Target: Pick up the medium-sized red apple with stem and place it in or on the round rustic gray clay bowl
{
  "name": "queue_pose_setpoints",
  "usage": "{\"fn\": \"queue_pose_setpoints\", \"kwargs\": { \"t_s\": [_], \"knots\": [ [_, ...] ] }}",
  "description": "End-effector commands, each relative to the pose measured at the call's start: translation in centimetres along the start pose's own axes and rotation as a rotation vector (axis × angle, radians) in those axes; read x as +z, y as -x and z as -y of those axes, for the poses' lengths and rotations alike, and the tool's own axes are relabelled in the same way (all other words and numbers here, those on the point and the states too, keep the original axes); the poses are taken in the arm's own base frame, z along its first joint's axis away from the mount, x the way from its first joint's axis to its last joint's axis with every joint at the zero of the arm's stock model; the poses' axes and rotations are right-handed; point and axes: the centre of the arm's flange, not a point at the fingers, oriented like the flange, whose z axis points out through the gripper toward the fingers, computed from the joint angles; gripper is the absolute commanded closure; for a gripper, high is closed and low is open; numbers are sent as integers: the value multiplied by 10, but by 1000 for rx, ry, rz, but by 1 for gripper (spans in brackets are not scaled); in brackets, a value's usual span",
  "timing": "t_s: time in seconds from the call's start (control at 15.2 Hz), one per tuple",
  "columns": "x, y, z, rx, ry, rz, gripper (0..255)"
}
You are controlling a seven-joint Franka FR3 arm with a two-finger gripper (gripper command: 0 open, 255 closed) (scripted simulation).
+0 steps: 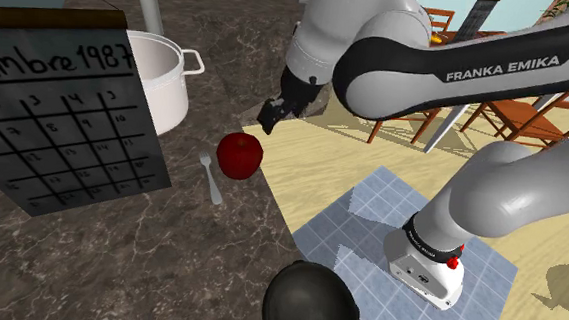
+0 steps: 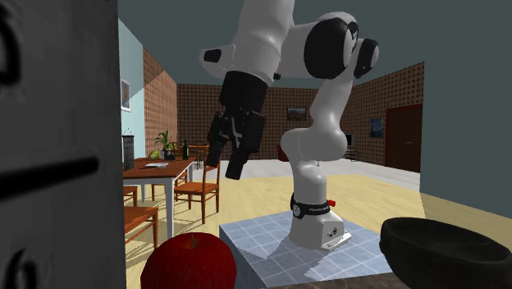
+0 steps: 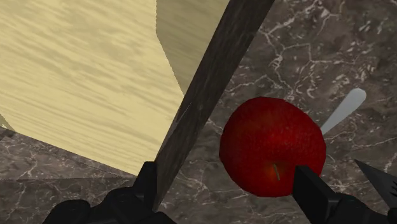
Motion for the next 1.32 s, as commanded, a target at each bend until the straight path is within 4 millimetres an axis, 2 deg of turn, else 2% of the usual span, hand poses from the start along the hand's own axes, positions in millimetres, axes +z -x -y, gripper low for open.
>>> {"fn": "queue_pose_setpoints", "kwargs": {
  "t_s": [0.0,0.26,0.79,1.25],
  "knots": [
    [13,-3,22,4,-9,-44,0],
    [33,-14,62,9,-20,-122,0],
    [73,-19,63,9,-20,-122,0],
    [73,-19,63,9,-20,-122,0]
  ]
}}
